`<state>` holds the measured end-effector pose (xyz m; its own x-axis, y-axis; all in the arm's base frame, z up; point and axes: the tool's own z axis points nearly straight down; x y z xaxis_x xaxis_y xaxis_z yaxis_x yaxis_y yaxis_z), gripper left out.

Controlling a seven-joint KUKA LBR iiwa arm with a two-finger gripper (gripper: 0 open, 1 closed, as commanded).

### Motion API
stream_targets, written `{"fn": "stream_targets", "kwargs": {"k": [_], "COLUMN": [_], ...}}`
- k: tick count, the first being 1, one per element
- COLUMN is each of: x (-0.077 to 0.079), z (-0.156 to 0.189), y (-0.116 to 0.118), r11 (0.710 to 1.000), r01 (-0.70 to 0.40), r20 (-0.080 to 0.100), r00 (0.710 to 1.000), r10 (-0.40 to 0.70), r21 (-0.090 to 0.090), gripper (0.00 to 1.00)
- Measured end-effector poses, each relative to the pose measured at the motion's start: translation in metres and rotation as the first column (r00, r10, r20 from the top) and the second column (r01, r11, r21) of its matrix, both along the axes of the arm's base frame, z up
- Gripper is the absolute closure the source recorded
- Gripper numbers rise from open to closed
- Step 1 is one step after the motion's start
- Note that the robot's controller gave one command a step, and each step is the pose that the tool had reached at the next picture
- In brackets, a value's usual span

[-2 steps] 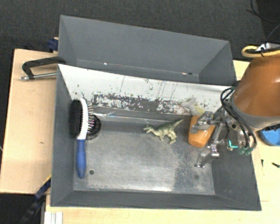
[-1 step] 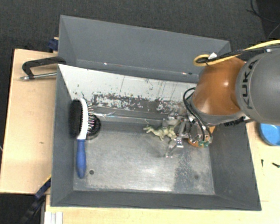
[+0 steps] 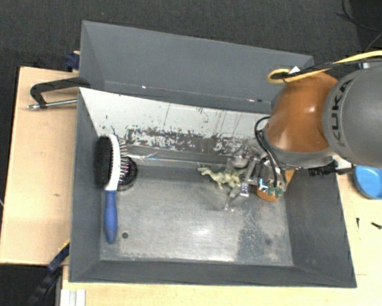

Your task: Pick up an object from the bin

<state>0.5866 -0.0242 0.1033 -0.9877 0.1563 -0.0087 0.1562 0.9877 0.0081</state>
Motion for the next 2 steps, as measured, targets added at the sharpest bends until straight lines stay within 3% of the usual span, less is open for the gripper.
{"fn": "stream_targets", "kwargs": {"k": [1,2], "x": [0.003,0.017], "z": [-0.001,-0.030], "y": [0.017,0.026], "r11": [1.000,0.986], "r01": [-0.001,0.166], "r20": [0.001,-0.005], "r00": [1.000,0.986], "r10": [0.001,-0.166], "r21": [-0.005,-0.005], "gripper": [0.00,0.00]}}
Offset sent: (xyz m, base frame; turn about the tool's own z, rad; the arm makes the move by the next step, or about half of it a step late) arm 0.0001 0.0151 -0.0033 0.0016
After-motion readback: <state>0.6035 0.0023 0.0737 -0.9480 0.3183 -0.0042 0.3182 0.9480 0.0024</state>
